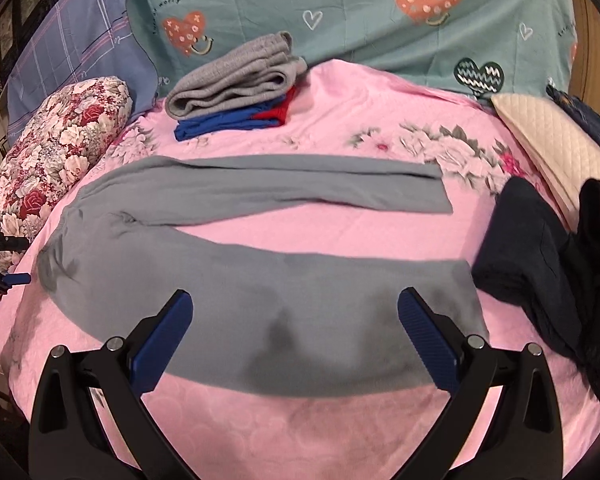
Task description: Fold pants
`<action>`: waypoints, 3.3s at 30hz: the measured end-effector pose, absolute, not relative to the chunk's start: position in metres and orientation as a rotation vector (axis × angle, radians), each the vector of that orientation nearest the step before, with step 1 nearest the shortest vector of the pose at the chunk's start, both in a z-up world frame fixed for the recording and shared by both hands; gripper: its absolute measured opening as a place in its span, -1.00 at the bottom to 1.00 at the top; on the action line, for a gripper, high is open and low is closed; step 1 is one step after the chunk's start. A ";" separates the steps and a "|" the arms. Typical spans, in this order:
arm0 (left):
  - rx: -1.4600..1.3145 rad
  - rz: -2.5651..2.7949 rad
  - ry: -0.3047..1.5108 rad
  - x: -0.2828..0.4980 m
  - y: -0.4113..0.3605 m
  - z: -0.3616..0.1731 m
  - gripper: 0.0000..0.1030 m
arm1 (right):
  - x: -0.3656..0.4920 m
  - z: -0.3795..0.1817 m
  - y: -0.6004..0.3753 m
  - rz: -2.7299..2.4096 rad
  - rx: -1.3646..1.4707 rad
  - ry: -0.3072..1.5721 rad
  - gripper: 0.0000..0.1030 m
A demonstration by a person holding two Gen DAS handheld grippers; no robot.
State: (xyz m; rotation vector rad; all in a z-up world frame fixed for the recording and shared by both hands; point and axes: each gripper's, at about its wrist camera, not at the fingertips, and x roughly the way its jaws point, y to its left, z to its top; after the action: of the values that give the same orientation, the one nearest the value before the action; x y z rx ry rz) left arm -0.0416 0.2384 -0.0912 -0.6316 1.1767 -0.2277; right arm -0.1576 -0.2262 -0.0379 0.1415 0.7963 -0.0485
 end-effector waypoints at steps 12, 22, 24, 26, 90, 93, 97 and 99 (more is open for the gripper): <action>-0.645 -0.207 1.149 -0.015 0.237 -0.108 0.94 | -0.210 -0.053 -0.326 -0.218 0.461 0.901 0.97; -0.579 -0.236 1.150 -0.008 0.225 -0.113 -0.46 | -0.214 -0.086 -0.374 -0.240 0.775 0.956 0.78; -0.583 -0.234 1.141 -0.008 0.228 -0.114 -0.58 | -0.207 -0.092 -0.374 -0.223 0.780 0.966 0.69; -0.591 -0.236 1.134 -0.009 0.230 -0.114 -0.61 | -0.200 -0.092 -0.374 -0.228 0.742 0.961 0.63; -0.168 -0.113 1.031 0.088 0.150 -0.040 0.14 | 0.017 -0.090 -0.413 -0.098 0.917 0.974 -0.20; -0.163 -0.136 1.049 0.104 0.133 -0.051 0.14 | 0.020 -0.095 -0.418 -0.101 0.958 0.972 -0.20; -0.146 -0.164 1.054 0.117 0.114 -0.059 0.14 | 0.024 -0.102 -0.421 -0.121 0.974 0.955 -0.59; -0.135 -0.179 1.054 0.122 0.107 -0.060 0.14 | 0.030 -0.102 -0.416 -0.121 0.904 0.965 -0.96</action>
State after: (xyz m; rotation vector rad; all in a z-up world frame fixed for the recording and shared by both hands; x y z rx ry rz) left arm 0.1216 0.1069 -0.0602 -0.1346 1.0544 -0.1791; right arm 0.0305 -0.4160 -0.1016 0.9044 0.9651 -0.1211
